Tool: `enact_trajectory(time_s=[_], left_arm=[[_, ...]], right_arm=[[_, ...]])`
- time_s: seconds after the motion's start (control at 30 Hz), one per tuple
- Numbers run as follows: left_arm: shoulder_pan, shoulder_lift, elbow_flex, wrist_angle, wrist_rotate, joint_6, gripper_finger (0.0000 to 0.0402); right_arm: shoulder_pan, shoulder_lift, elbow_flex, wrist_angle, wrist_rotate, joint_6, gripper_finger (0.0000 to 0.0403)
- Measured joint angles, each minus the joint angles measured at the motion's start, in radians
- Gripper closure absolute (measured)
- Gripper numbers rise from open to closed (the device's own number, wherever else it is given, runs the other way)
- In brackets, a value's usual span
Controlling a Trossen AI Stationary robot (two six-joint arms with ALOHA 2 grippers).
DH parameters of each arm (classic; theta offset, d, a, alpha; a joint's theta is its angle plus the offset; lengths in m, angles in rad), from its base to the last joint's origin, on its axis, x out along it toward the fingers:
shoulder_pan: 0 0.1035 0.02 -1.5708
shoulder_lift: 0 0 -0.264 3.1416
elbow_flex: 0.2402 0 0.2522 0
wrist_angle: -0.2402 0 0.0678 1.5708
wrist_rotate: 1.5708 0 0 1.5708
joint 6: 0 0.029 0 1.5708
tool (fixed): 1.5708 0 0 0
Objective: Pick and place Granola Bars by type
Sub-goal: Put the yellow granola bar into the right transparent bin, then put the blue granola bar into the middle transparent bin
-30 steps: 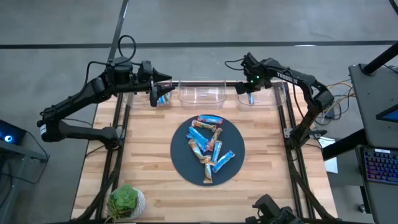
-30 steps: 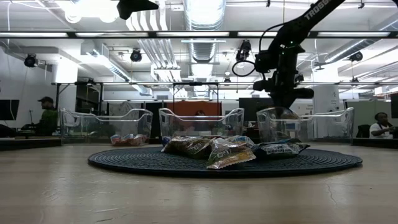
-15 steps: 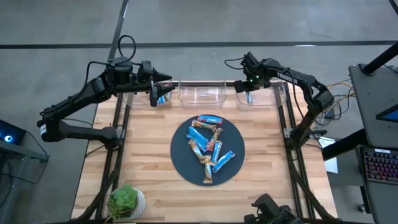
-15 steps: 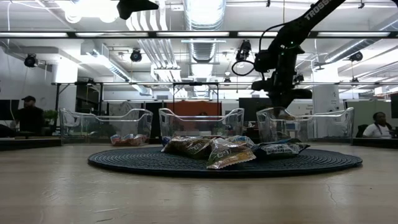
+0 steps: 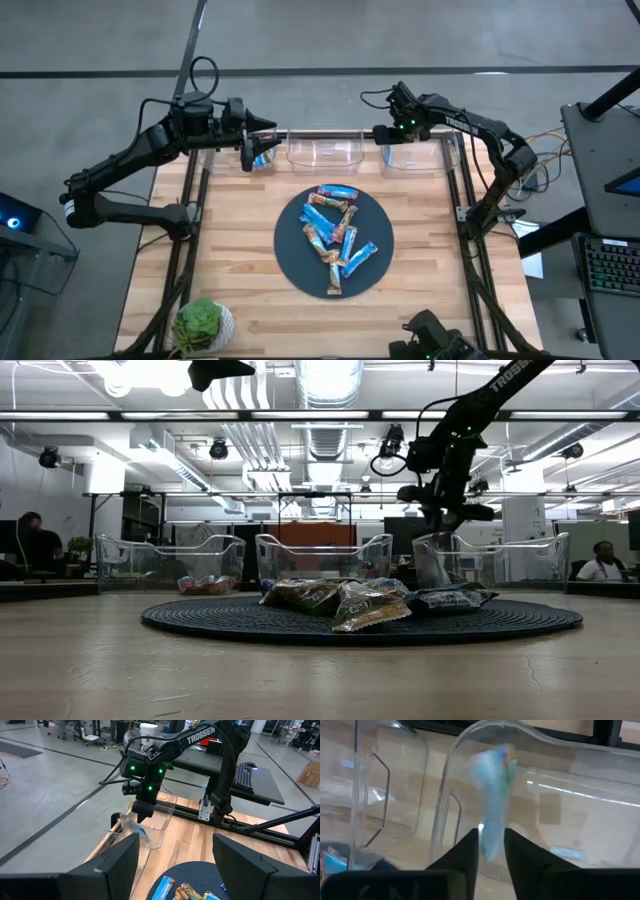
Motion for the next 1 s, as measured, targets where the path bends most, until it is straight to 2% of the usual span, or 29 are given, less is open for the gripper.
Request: enact_trajectory(time_s=[0.17, 0.33, 0.43, 0.63, 0.83, 1.0], left_arm=[[0.0, -0.001, 0.0, 0.0, 0.0, 0.0, 0.0168], [0.0, -0.002, 0.0, 0.0, 0.0, -0.019, 0.0168], [0.0, -0.002, 0.0, 0.0, 0.0, -0.021, 0.0168], [0.0, -0.002, 0.0, 0.0, 0.0, -0.013, 0.0168], [0.0, 0.0, 0.0, 0.001, 0.0, -0.01, 0.0168], [0.0, 0.0, 0.0, 0.0, 0.012, -0.02, 0.0168]], right_arm=[[0.003, -0.002, 0.0, -0.004, 0.0, -0.01, 0.0277], [0.018, -0.023, 0.0, -0.003, -0.046, -0.057, 0.0264], [0.04, -0.061, 0.001, -0.003, -0.082, -0.087, 0.0267], [0.128, -0.195, 0.002, 0.011, -0.087, -0.146, 0.0284], [0.269, -0.334, 0.002, 0.076, -0.087, -0.201, 0.0302], [0.395, -0.396, 0.002, 0.124, -0.087, -0.203, 0.0313]])
